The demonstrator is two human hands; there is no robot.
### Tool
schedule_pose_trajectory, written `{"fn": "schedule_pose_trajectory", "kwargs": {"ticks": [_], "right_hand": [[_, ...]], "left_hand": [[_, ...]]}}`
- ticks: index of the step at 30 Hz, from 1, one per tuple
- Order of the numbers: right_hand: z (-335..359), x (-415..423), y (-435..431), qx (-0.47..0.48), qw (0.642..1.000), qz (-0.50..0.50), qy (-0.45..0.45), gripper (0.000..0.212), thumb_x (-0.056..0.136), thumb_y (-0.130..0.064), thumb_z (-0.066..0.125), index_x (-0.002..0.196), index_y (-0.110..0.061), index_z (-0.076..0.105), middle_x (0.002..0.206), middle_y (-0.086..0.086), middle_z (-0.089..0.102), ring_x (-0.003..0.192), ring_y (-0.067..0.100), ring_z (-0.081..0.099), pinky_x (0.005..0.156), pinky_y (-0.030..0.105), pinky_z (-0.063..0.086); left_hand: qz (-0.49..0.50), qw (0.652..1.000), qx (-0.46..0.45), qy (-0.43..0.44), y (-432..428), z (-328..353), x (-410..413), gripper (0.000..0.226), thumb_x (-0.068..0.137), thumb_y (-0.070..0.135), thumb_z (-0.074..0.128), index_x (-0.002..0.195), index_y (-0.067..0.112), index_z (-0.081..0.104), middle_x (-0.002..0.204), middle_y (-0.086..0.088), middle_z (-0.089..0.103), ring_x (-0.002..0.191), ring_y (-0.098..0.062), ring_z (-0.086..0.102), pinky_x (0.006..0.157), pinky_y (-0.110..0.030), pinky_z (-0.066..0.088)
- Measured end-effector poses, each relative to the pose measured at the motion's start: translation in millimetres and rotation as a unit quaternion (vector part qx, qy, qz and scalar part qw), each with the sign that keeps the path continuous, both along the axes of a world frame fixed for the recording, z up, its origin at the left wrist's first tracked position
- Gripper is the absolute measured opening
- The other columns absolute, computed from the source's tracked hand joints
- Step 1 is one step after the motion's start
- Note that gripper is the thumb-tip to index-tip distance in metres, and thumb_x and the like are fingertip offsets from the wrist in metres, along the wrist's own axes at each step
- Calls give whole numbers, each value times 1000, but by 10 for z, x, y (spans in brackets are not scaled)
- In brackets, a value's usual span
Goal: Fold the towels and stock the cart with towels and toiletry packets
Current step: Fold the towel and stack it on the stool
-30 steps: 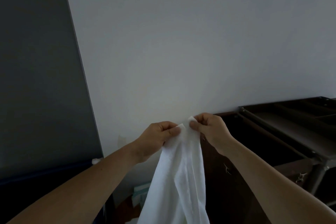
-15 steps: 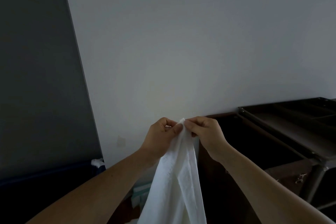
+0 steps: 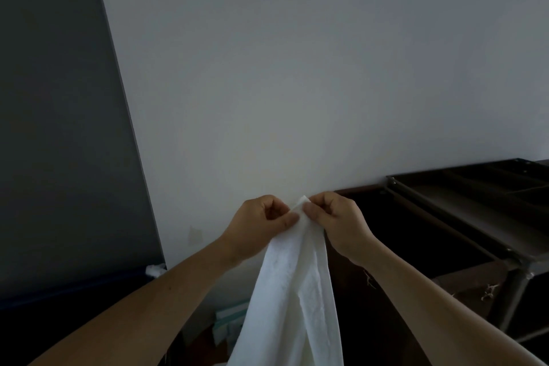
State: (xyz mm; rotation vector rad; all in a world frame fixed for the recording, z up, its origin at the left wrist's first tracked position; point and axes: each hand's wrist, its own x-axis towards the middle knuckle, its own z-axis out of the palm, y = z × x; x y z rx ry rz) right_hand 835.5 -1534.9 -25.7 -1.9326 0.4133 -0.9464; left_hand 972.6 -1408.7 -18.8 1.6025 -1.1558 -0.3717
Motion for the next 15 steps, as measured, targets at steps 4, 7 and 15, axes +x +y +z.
{"fn": "schedule_pose_trajectory", "kwargs": {"ticks": [4, 7, 15], "right_hand": [[69, 22, 11, -27, 999, 29, 28, 17, 100, -31, 57, 85, -29, 64, 77, -19, 68, 68, -3, 61, 63, 20, 47], [192, 53, -23, -35, 999, 36, 20, 20, 102, -25, 53, 84, -27, 62, 75, -21, 65, 69, -5, 57, 67, 23, 45], [1153, 200, 19, -125, 987, 26, -101, 18, 89, -34, 52, 73, -26, 57, 65, -25, 58, 62, -6, 47, 63, 16, 40]], "left_hand": [[-47, 999, 5, 5, 37, 27, 49, 14, 83, 41, 75, 75, 32, 68, 106, 16, 68, 95, 0, 65, 79, -15, 48], [-125, 988, -28, 89, 38, 91, 35, 14, 82, 32, 70, 80, 18, 70, 101, 5, 71, 94, -10, 65, 84, -23, 50], [-153, 978, -121, 78, 68, 780, 21, 25, 77, 45, 71, 71, 20, 73, 69, 5, 61, 68, -12, 53, 63, -27, 43]]}}
